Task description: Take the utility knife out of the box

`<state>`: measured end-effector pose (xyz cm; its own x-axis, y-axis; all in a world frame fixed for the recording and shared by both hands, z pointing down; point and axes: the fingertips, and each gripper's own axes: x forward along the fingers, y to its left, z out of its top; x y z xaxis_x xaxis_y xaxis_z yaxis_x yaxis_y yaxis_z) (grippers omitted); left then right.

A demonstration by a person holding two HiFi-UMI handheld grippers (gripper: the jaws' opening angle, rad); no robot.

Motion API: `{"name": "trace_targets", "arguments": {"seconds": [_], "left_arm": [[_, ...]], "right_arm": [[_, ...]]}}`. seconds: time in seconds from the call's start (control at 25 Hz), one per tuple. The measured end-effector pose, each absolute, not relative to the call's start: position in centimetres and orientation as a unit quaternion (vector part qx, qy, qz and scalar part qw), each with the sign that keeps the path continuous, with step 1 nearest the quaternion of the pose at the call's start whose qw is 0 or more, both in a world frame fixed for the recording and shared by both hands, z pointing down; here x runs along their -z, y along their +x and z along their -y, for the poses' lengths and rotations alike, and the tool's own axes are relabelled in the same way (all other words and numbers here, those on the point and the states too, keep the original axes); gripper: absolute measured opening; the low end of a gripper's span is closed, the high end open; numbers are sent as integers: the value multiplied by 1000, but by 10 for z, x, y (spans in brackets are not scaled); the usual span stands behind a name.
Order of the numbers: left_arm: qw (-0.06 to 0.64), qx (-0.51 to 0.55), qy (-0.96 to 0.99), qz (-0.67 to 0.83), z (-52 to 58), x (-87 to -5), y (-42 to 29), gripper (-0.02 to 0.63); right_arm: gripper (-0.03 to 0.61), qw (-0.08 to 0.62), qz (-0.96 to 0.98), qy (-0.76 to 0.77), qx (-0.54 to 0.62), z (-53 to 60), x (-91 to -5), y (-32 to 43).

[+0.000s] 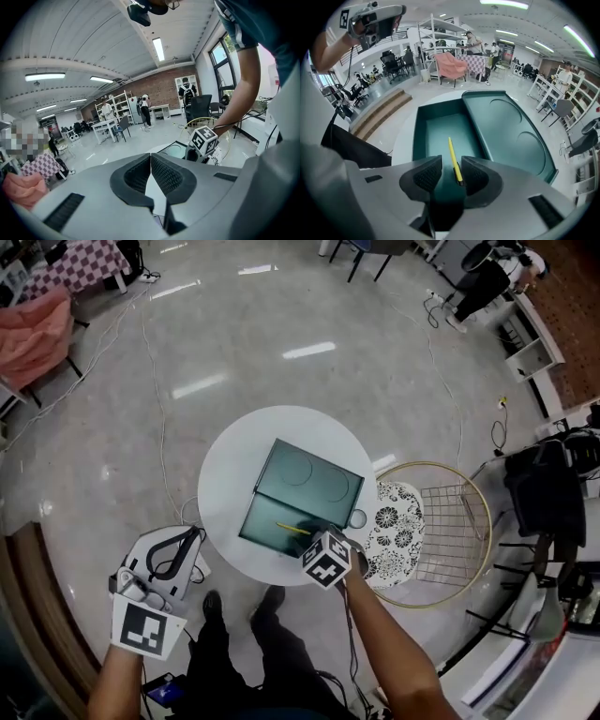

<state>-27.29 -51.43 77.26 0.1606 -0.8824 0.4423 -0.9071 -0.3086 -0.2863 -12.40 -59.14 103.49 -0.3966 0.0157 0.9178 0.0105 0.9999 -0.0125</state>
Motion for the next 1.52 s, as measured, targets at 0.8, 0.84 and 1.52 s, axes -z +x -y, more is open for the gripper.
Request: {"name": "trace_targets", "arguments": {"seconds": [0.8, 0.84, 1.52], "left_arm": [[40, -268, 756, 596, 500, -795, -290, 21], [38, -267, 756, 596, 500, -789, -294, 21], [-17, -257, 759, 597, 421, -650, -330, 21]], "right_arm": [[69, 600, 799, -18, 33, 591, -1069, -127], [69, 598, 801, -17, 34, 591, -1062, -130], [67, 526, 847, 69, 29, 528, -891, -161]]}}
